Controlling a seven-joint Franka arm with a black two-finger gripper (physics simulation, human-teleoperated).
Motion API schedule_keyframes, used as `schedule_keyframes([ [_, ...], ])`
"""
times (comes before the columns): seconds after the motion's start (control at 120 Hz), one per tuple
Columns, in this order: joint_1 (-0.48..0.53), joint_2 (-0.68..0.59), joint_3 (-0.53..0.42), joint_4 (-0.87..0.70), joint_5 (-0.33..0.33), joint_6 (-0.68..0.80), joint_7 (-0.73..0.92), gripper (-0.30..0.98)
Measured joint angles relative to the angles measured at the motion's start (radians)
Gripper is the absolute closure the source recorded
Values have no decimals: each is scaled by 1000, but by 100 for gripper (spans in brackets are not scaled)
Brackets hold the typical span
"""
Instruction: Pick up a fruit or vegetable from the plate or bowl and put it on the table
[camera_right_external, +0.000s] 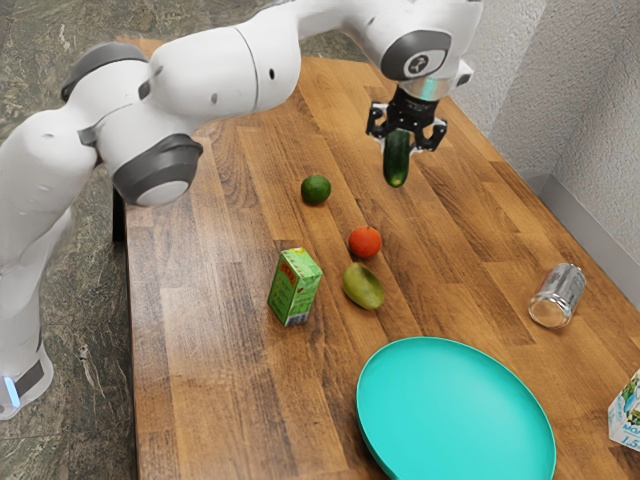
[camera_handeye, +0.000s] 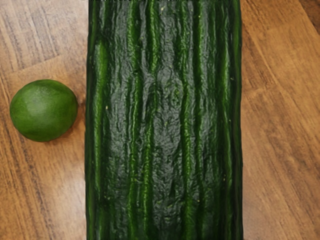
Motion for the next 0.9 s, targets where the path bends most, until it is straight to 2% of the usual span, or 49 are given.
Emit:
schedule_keyframes([
  [0.25,189,-50,-184,-3,-46,132,46,42],
  [0.617,241,-134,-213,-4,-133,219,105,43],
  [0.767,246,-142,-213,-5,-152,231,125,24],
  [0.9,242,-118,-210,20,-154,196,141,14],
])
